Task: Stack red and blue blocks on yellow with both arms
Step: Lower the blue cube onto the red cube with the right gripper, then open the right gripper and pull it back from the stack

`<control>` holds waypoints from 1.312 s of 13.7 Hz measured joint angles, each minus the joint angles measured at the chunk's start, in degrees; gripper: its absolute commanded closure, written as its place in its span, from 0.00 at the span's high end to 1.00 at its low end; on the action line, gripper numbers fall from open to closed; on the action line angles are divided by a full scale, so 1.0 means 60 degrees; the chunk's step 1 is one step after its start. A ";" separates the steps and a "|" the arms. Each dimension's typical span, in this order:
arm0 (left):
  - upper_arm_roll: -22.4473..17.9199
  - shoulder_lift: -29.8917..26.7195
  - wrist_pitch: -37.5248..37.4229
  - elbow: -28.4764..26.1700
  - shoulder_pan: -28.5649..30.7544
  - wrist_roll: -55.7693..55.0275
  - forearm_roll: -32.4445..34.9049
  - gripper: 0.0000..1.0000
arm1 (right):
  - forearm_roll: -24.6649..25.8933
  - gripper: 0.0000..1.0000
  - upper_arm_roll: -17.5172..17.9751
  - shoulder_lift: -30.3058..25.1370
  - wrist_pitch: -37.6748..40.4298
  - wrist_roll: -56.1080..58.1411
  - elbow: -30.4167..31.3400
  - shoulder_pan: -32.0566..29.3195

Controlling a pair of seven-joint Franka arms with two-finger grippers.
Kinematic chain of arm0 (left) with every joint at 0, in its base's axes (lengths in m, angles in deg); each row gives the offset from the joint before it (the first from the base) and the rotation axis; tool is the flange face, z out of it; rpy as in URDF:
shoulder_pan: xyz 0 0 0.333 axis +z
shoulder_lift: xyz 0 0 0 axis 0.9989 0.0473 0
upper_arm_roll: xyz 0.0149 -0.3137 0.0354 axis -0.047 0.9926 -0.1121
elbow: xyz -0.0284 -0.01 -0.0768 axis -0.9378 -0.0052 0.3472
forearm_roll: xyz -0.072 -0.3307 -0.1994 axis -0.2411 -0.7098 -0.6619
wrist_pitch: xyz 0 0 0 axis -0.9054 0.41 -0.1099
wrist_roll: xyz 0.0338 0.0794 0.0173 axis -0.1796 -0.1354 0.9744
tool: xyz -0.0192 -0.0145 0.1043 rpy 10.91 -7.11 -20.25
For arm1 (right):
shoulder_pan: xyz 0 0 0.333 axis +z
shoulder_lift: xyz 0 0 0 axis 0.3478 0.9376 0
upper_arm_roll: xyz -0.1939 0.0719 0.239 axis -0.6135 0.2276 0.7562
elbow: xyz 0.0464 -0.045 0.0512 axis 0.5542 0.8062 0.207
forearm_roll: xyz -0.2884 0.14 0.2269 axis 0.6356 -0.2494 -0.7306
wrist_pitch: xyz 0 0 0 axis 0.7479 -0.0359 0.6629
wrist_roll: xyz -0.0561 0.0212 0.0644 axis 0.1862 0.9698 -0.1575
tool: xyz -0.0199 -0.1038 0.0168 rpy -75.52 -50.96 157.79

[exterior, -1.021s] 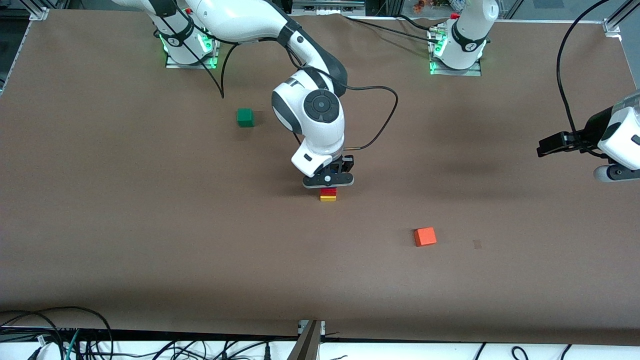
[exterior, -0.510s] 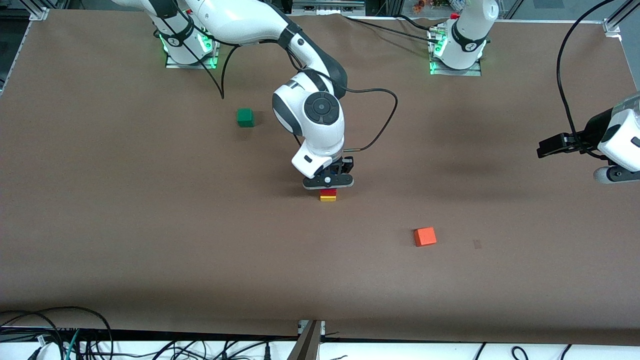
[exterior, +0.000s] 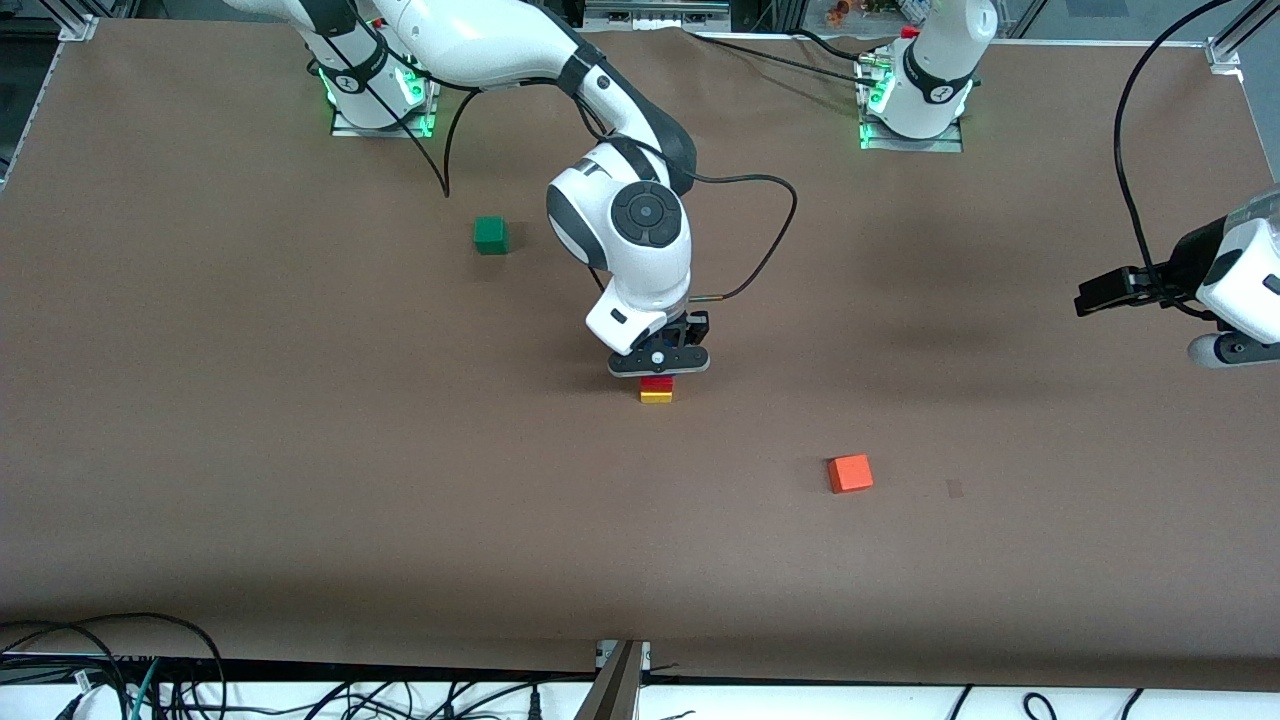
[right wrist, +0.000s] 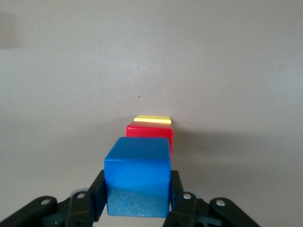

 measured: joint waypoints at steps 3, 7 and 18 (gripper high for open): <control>0.0000 0.0001 0.0000 0.0000 0.0000 0.0000 0.0000 1.00 | 0.0001 0.52 0.0000 0.0005 -0.0001 0.0000 0.0000 0.0000; 0.0000 0.0002 0.0000 0.0000 0.0000 0.0000 0.0000 1.00 | 0.0096 0.60 0.0000 0.0070 -0.0006 0.0000 0.0000 0.0000; 0.0000 0.0004 0.0000 0.0003 0.0006 0.0000 0.0000 1.00 | 0.0115 1.00 -0.0458 -0.0181 0.0804 -0.0004 -0.0470 -0.0053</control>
